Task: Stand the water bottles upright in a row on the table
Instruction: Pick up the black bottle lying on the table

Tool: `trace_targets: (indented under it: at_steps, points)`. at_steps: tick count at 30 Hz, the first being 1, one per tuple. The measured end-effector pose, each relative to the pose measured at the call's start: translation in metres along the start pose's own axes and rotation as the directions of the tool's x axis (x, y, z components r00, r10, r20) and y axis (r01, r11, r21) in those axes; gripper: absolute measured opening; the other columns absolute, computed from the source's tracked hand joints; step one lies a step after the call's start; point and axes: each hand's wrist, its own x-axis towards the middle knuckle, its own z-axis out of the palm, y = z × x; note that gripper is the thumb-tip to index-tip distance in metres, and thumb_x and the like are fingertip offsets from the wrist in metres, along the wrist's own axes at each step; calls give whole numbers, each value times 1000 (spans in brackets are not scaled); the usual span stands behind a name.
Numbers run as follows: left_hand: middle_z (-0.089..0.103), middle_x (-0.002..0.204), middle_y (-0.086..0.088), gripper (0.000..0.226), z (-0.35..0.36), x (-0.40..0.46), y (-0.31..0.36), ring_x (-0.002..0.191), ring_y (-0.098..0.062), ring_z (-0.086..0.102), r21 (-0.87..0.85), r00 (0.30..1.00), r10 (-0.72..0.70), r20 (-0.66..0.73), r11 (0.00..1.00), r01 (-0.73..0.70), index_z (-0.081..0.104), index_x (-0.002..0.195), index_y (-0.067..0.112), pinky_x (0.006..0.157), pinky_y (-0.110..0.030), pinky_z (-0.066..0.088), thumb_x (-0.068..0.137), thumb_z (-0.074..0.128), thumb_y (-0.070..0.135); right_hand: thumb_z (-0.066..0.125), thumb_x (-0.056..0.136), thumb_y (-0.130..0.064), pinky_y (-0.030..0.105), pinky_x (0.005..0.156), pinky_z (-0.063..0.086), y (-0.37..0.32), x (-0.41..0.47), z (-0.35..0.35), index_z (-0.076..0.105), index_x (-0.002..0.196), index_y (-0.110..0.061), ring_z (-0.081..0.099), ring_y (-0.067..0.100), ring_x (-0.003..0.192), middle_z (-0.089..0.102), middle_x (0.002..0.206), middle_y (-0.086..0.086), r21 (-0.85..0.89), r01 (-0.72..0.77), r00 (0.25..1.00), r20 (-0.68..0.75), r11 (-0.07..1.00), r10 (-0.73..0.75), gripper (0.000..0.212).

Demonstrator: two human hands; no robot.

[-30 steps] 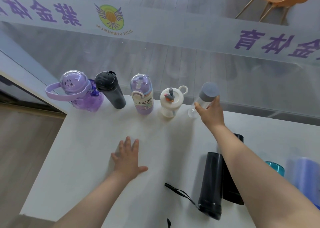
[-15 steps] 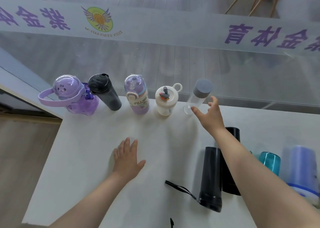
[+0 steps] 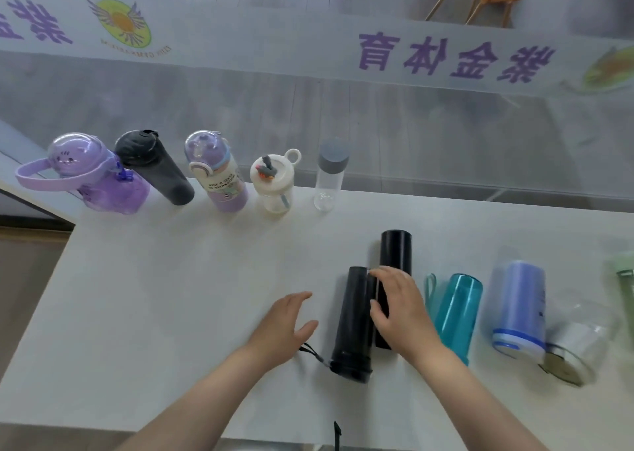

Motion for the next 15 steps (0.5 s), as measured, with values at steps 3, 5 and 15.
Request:
trace_targets:
  at_steps: [3, 5, 15]
  points:
    - [39, 148, 11, 62, 23, -4, 21, 135, -6, 37, -83, 997, -52, 59, 995, 57, 31, 146, 28, 112, -27, 31, 92, 55, 46, 56, 91, -21, 35, 118, 20, 15, -22, -2, 41, 140, -19, 22, 20, 142, 29, 152, 3, -29, -61, 997, 38, 998, 62, 52]
    - [42, 145, 12, 68, 36, -7, 33, 129, -7, 43, -139, 989, -95, 112, 984, 110, 30, 146, 30, 106, -26, 37, 88, 58, 51, 55, 92, -25, 33, 119, 17, 24, -34, -2, 37, 143, -22, 17, 19, 144, 21, 155, 2, -39, -71, 995, 70, 997, 73, 54]
    - [49, 134, 12, 98, 81, -16, 64, 109, -5, 60, -267, 982, -177, 67, 945, 188, 16, 146, 37, 93, -32, 54, 66, 69, 57, 52, 94, -41, 34, 117, 26, 46, -61, -1, 29, 149, -24, 17, 22, 146, 2, 162, 6, -125, 13, 981, 193, 992, 12, 62]
